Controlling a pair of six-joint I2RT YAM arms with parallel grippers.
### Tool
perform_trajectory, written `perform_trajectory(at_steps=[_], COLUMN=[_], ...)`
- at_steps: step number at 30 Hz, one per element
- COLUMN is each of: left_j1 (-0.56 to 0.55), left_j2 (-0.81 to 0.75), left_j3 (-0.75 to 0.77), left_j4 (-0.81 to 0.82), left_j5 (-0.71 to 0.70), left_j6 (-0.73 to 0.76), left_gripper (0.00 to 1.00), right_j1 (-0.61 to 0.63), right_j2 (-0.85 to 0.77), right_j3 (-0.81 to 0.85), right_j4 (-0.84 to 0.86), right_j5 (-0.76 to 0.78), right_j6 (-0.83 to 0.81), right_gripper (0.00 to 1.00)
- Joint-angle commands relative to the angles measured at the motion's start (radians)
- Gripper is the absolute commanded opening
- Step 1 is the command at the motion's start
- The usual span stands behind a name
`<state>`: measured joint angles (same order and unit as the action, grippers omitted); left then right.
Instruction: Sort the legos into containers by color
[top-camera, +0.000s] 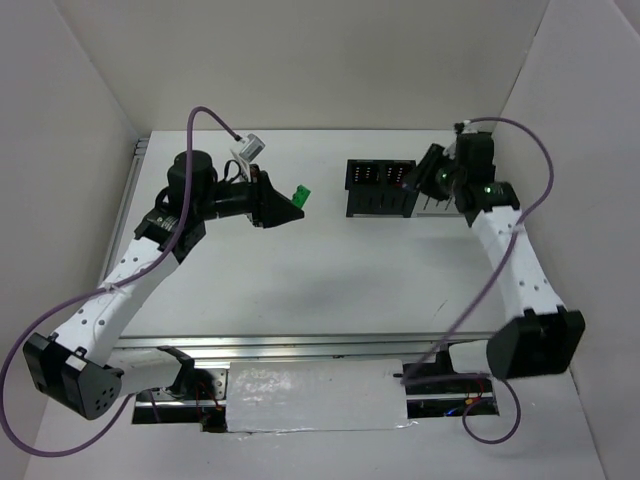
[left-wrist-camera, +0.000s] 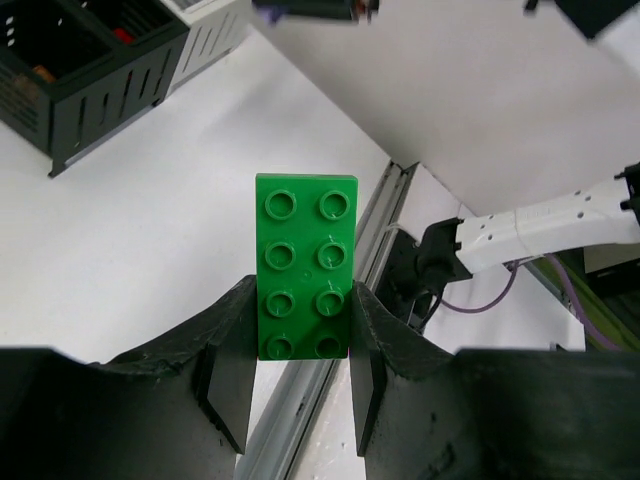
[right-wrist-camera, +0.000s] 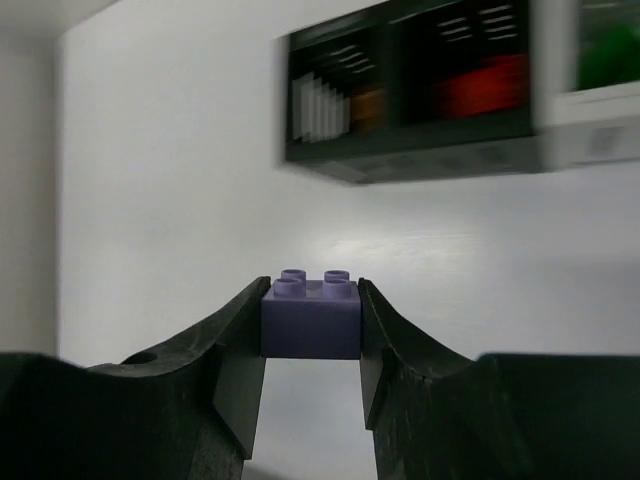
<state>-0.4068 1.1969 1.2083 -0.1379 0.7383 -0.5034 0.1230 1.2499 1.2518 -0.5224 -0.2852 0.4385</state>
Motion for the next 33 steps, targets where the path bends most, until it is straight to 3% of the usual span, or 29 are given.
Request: perform_trajectory(at_steps=[1,3,8,11,23,26,29,30,33], left_j1=[0.002,0.000,0.000,0.000,-0.003,-0.003,-0.003,-0.004,-0.003], left_j2=[-0.020,-0.031,-0.040,-0.057,-0.053,-0.033,-0.020,-0.020,-0.023], left_j3=[0.036,0.034,0.051,0.042,0.020,0.037,0.040,0.039,0.033], left_j4=[-0.058,-0.072,-0.153,-0.180,-0.184,-0.184,-0.174,-0.172,-0.154], left_j5=[-0.040,-0.045,-0.025,-0.004,0.055,0.076,0.093,0.101,0.105], left_j6=[0.035,0.051,0.098,0.112,0.115,0.120,0.123,0.121,0.118], left_gripper=[0.00,0.00,0.00,0.00,0.00,0.00,0.00,0.00,0.00], right_j1=[-0.115,-0.164,-0.263,-0.290,-0.326,-0.326,-0.326,-0.326,-0.327], right_j2=[0.144,0.232,0.442,0.526,0.730,0.746,0.752,0.755,0.757], right_j3=[0.153,0.211,0.457,0.567,0.742,0.756,0.761,0.764,0.776], right_j4=[-0.215,-0.229,-0.309,-0.329,-0.337,-0.329,-0.326,-0.323,-0.326], right_j5=[0.432,0.546,0.645,0.621,0.531,0.497,0.482,0.477,0.474], right_j6=[0.108,0.111,0.131,0.117,0.071,0.063,0.060,0.059,0.054], right_gripper=[0.00,0.00,0.01,0.02,0.16,0.30,0.51,0.64,0.83])
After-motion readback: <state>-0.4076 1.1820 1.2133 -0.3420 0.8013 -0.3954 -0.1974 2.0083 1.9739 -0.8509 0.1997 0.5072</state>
